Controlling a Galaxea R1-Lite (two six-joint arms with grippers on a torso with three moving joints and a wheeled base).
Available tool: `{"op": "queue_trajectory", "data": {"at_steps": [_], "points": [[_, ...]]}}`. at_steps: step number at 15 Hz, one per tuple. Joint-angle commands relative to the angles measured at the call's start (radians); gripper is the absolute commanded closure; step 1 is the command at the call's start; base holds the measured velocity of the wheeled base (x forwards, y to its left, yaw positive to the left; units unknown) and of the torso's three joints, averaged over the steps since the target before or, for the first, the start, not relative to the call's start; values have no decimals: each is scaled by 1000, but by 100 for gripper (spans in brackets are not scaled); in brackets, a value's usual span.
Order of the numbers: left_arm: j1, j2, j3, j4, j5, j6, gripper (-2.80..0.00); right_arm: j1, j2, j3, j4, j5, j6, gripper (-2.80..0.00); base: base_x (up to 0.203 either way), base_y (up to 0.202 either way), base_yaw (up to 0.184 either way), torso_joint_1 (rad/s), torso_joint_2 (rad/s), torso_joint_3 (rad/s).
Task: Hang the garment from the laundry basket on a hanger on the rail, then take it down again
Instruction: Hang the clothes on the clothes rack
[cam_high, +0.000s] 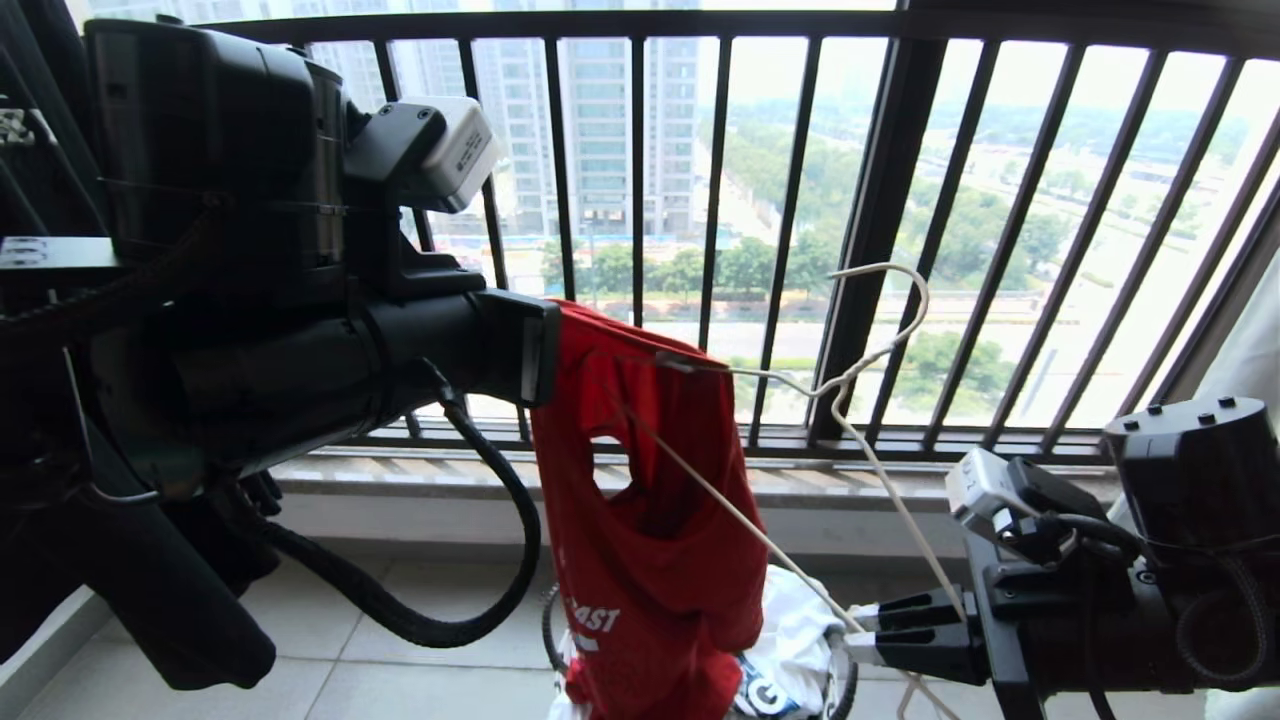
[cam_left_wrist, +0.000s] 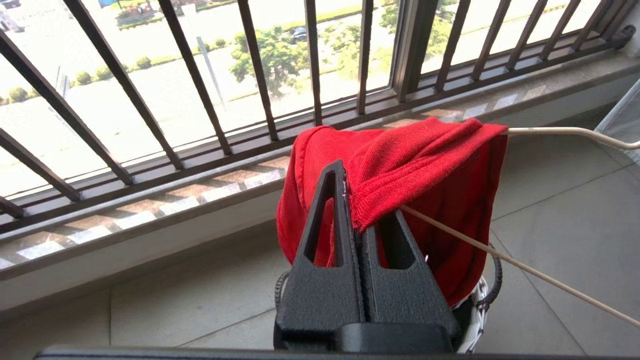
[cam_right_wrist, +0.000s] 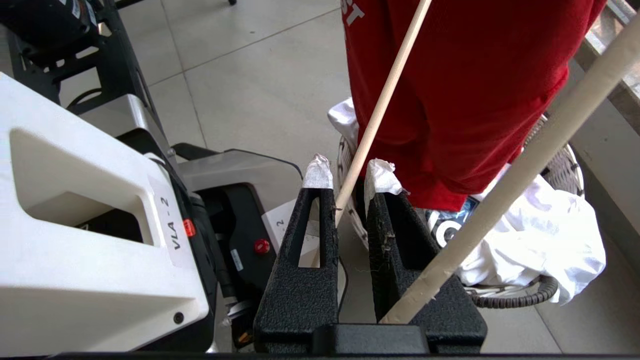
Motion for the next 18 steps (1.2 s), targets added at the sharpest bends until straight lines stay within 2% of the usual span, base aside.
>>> {"op": "queue_trajectory", "data": {"at_steps": [1,4,7,14,18], "points": [[20,6,-1,-3,3,10,0,14,2,1,3,2,-3,0,0,0,0,0,0,0],[25,14,-1,-3,14,22,0,14,0,15,4,3,-33,0,0,0,0,0,0,0],[30,42,-10,-15,61,27,0,41,1,36,6,5,-64,0,0,0,0,0,0,0],[26,64,-16,-16,60,23,0,238,35,91,5,2,-66,0,0,0,0,0,0,0],[-54,68,-5,-15,55,3,0,279,53,92,0,4,-60,0,0,0,0,0,0,0]]}}
